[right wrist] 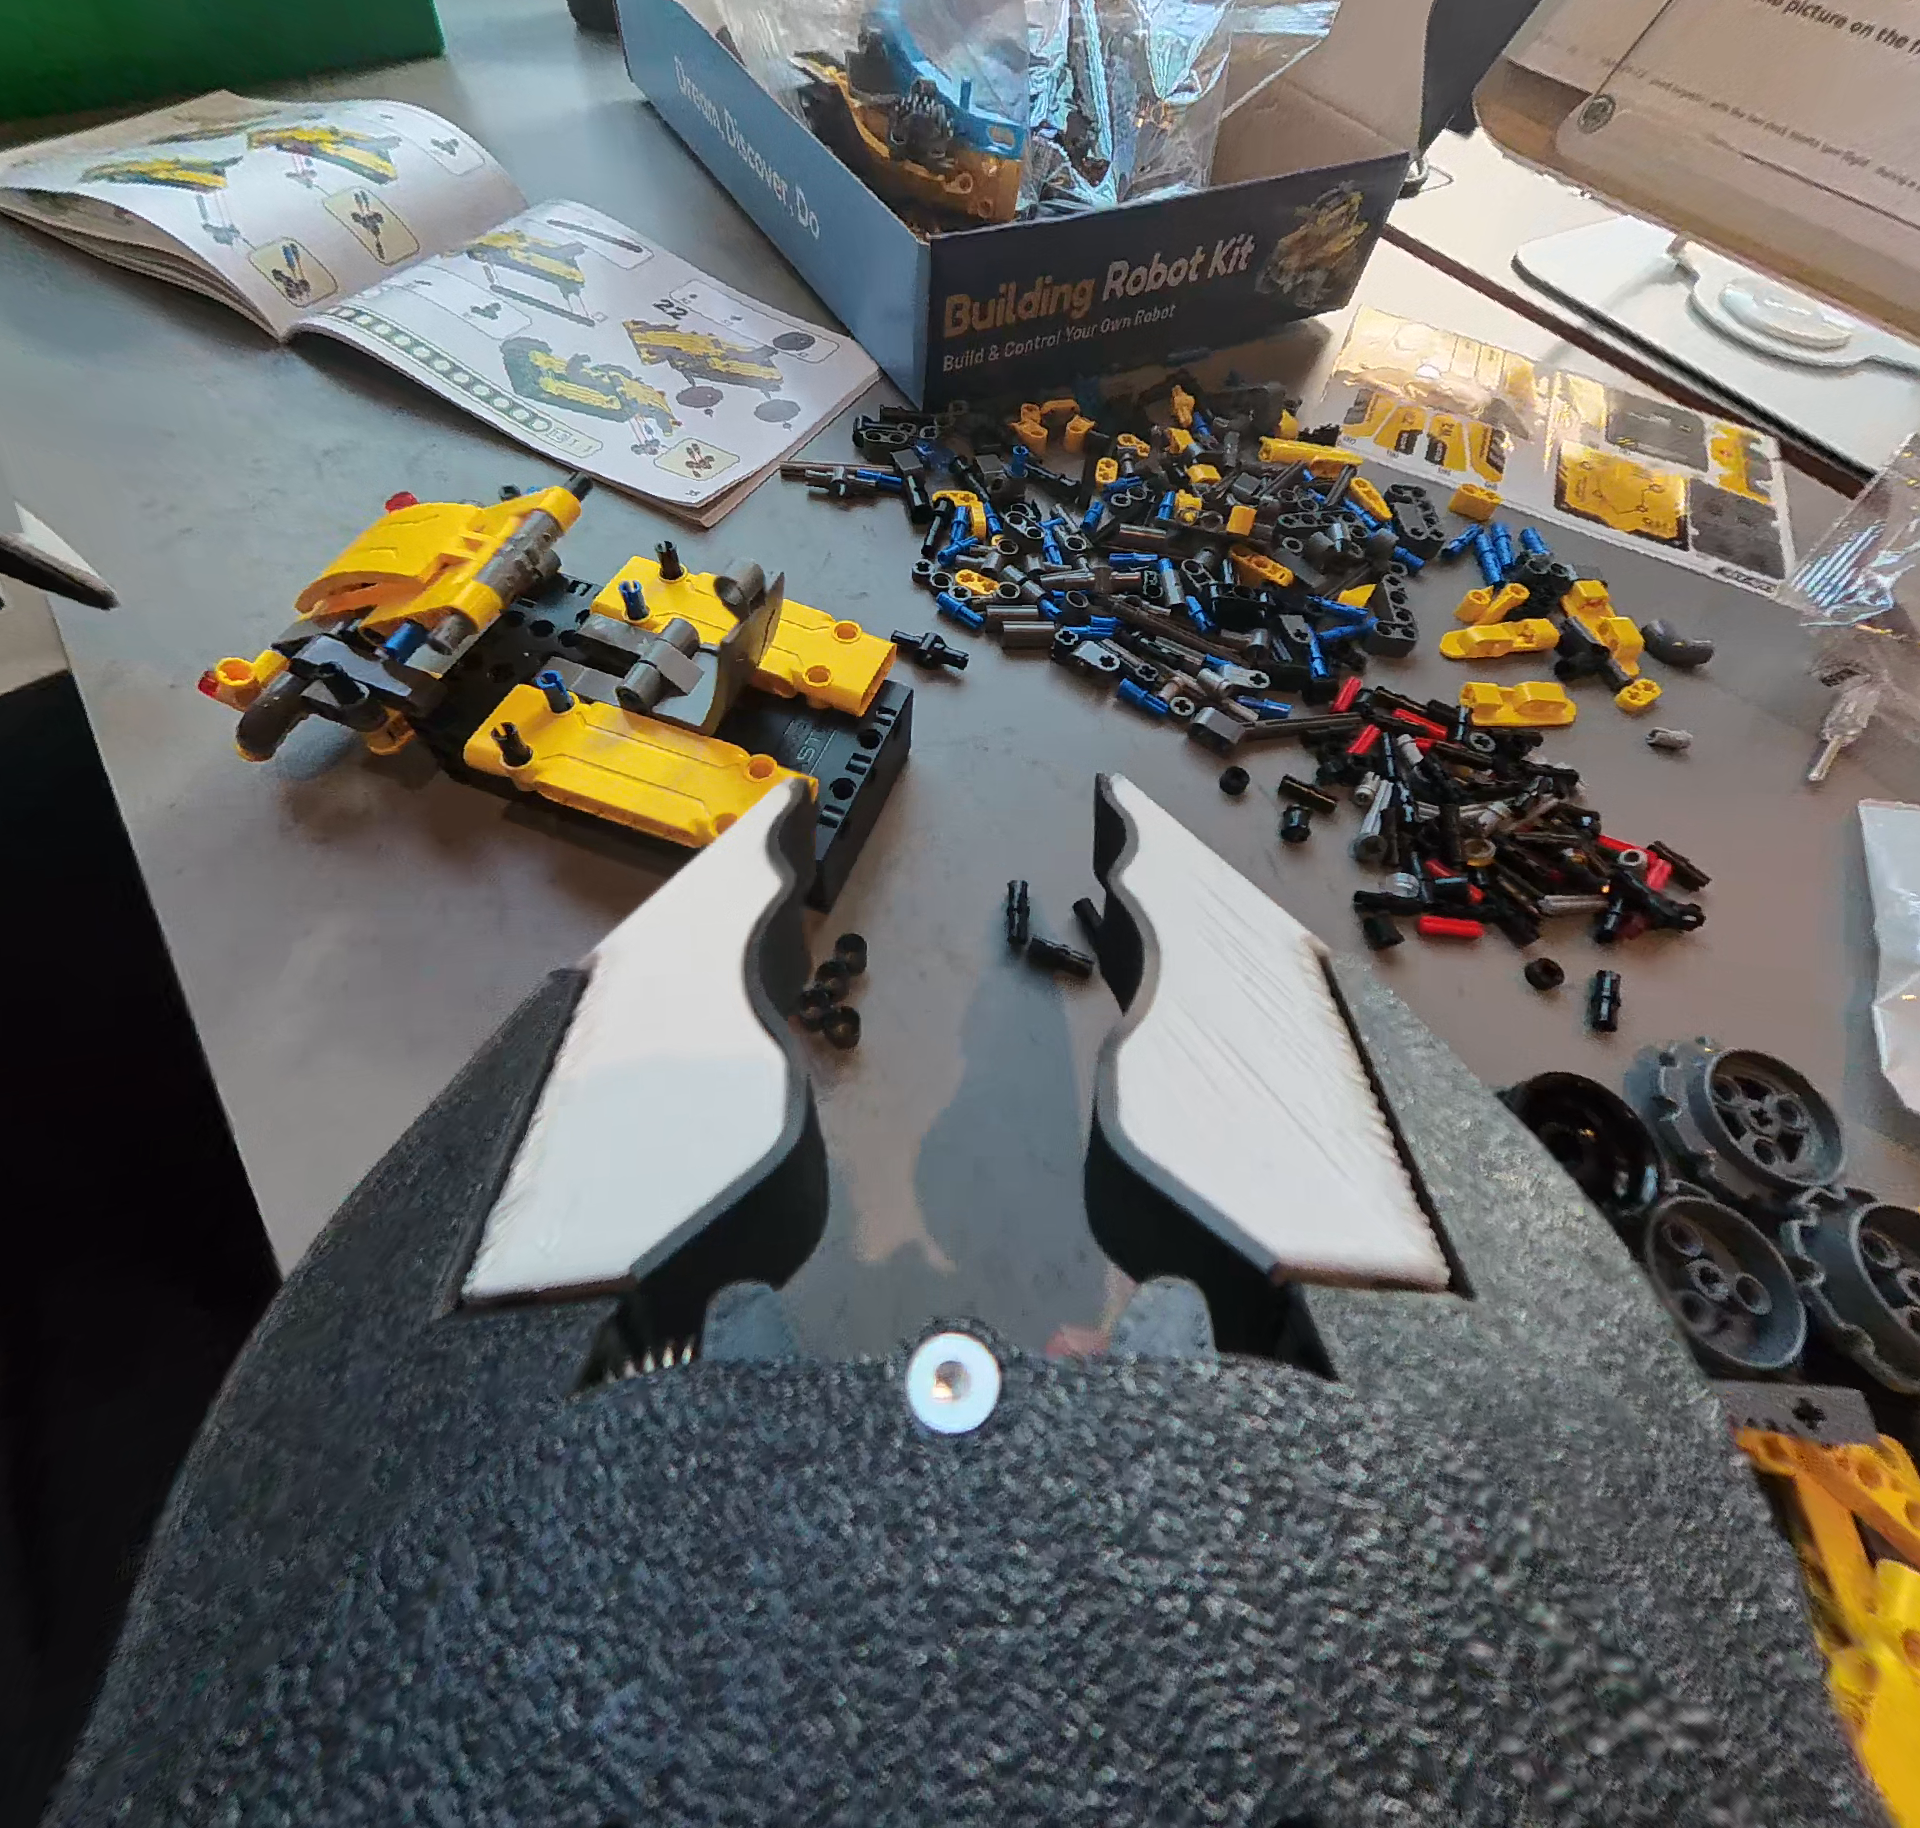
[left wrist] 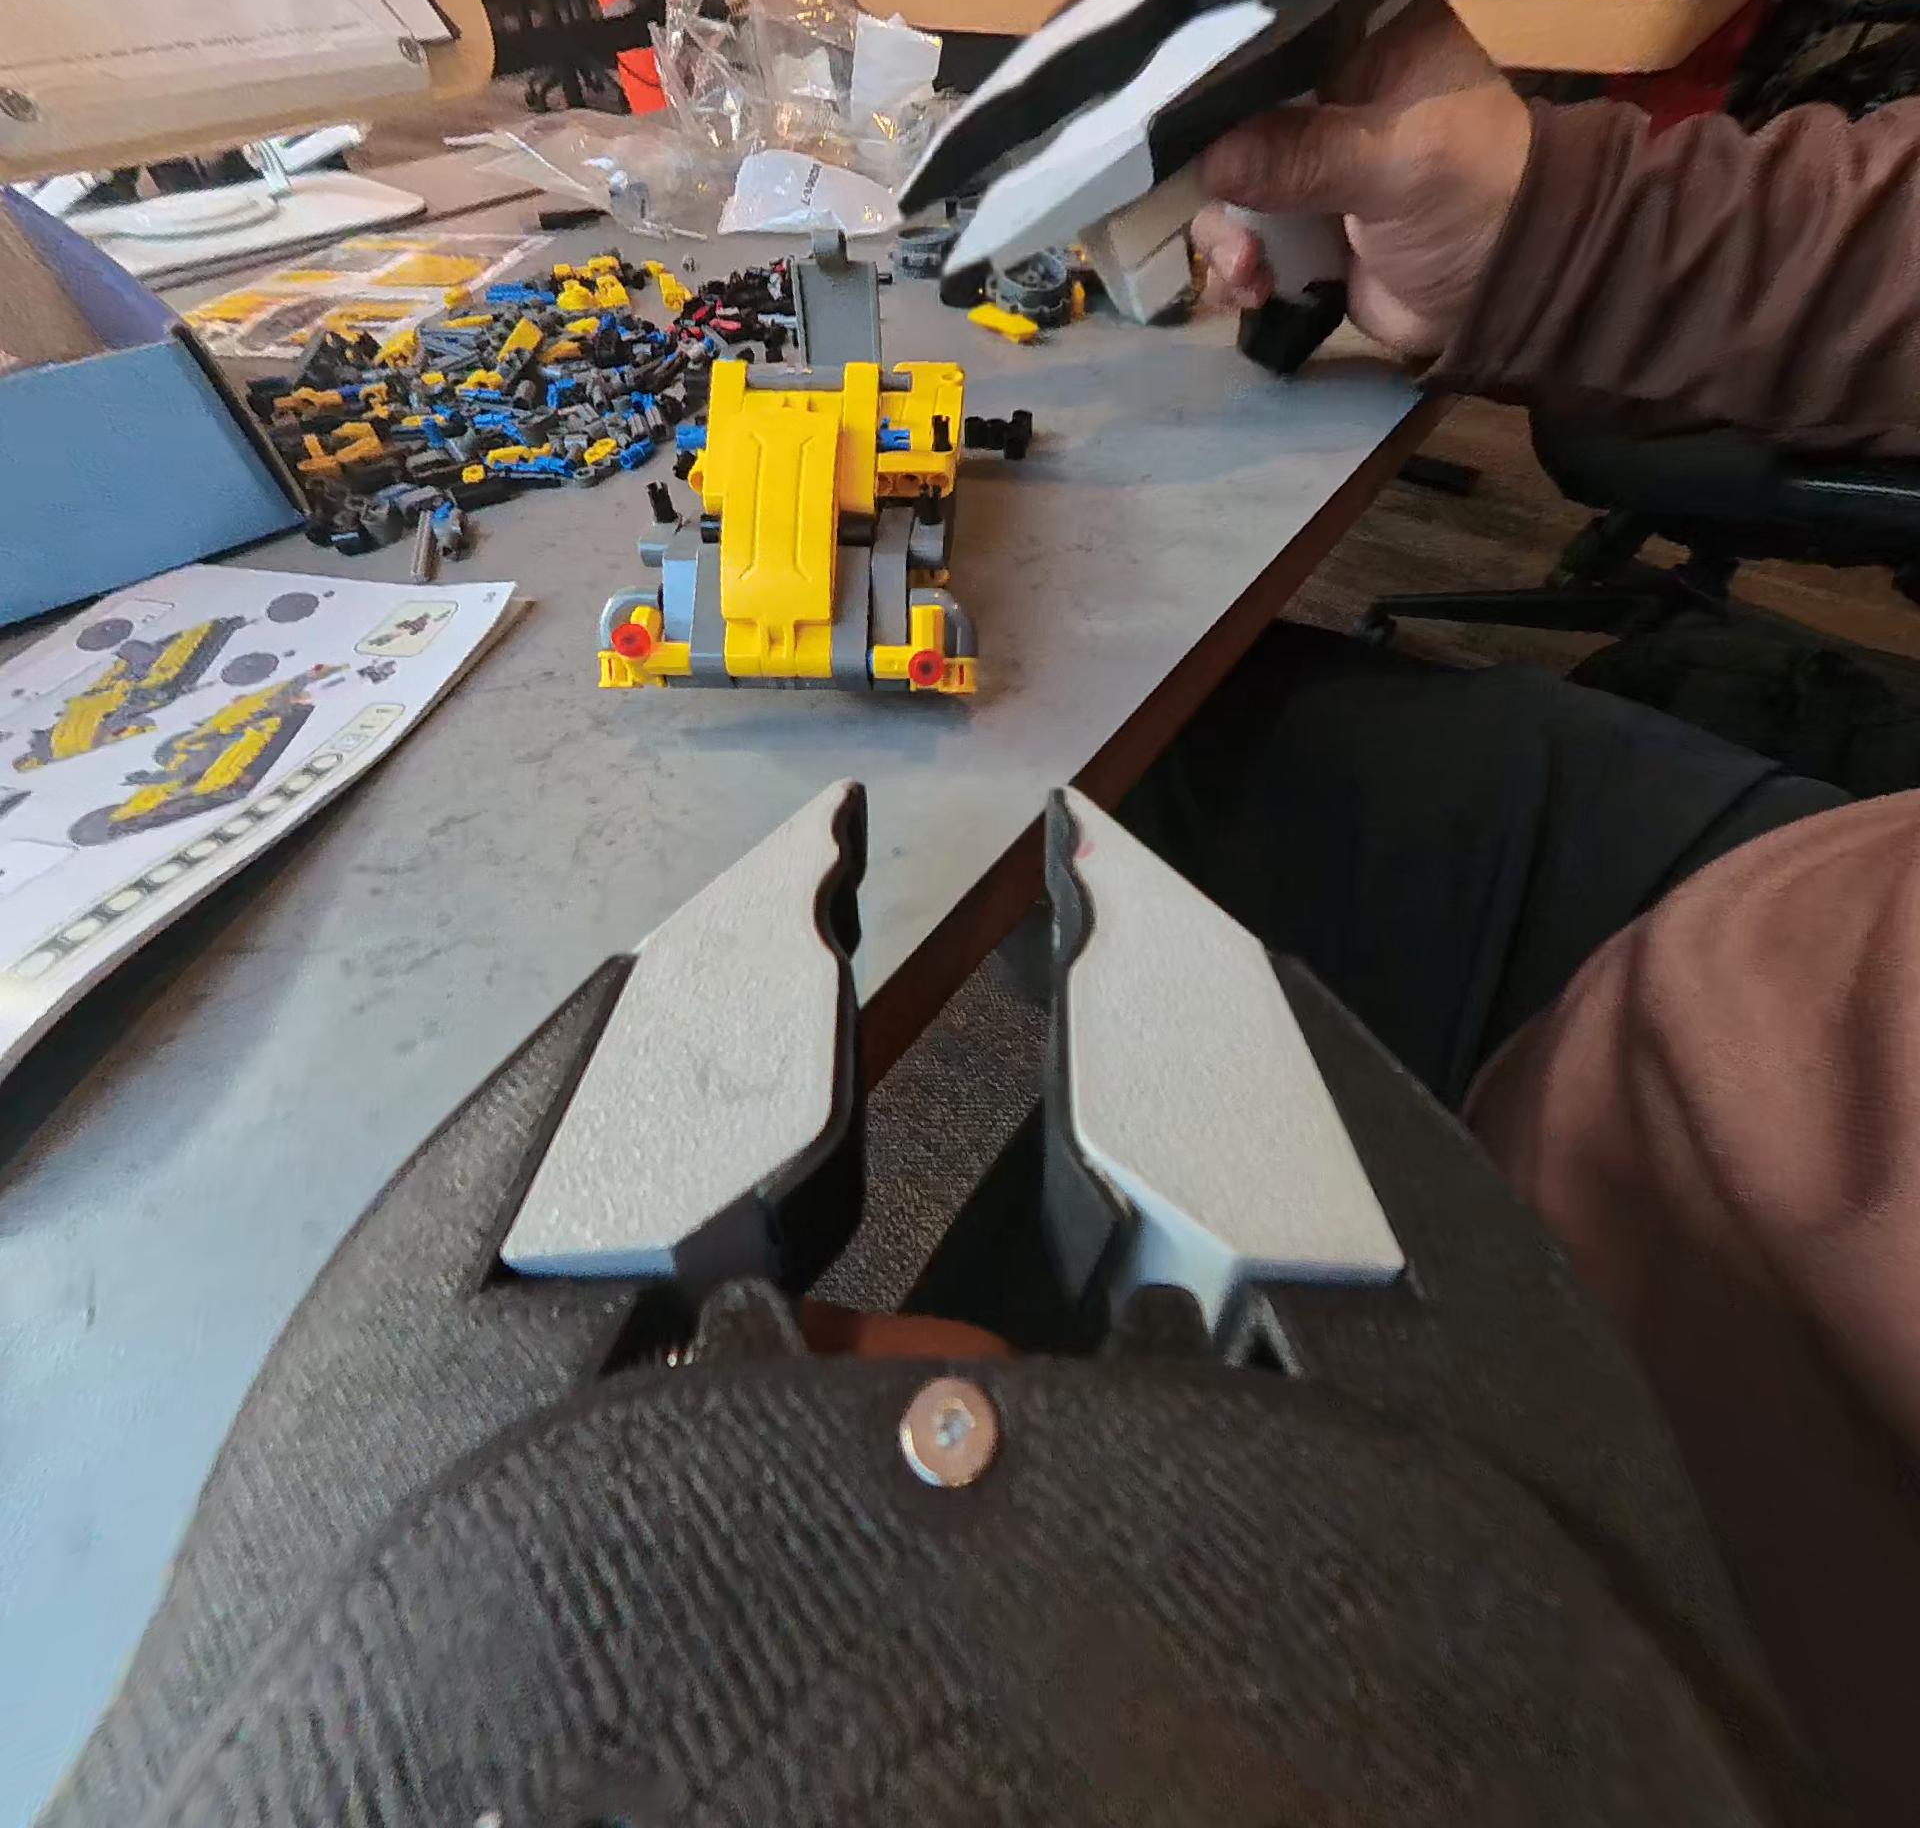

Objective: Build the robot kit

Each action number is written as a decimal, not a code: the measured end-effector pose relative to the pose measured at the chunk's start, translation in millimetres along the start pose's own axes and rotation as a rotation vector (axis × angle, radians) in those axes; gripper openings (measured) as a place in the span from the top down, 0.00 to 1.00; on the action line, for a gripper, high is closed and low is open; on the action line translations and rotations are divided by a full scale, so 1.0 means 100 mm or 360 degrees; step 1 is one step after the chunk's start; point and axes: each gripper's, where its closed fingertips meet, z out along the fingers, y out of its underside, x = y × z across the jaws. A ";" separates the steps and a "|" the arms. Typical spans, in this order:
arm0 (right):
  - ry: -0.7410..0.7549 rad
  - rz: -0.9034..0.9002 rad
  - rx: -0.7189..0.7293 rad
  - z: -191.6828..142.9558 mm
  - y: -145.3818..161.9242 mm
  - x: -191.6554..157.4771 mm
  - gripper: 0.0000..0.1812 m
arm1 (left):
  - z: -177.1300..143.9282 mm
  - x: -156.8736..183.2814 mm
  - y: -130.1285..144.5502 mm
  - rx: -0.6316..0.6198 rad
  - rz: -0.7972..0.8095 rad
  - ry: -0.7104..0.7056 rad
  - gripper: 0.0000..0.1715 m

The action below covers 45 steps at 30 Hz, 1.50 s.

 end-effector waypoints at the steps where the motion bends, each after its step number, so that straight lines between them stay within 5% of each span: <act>1: 0.0031 -0.0033 0.0009 -0.04 -0.05 0.02 0.75 | 0.00 0.01 0.03 -0.0023 -0.0034 0.0015 0.81; 6: 0.0182 -0.0129 0.0107 -0.09 -0.51 0.25 0.75 | -0.03 0.04 0.05 -0.0026 -0.0124 0.0073 0.79; 15: 0.0108 -0.0094 -0.0021 0.52 -0.85 0.51 0.72 | -0.09 -0.02 0.02 0.0040 -0.0294 0.0158 0.78; 27: -0.0125 -0.0058 -0.0322 0.63 -0.42 0.40 0.82 | -0.17 -0.05 0.05 0.0050 -0.0347 0.0101 0.78; 34: -0.0100 -0.0247 -0.0525 0.57 -0.12 0.53 0.96 | -0.14 -0.11 0.05 0.0037 -0.0351 0.0054 0.78; 45: -0.0424 -0.0679 -0.0915 0.83 0.15 0.53 0.96 | -0.09 -0.08 0.06 0.0010 -0.0282 0.0044 0.79</act>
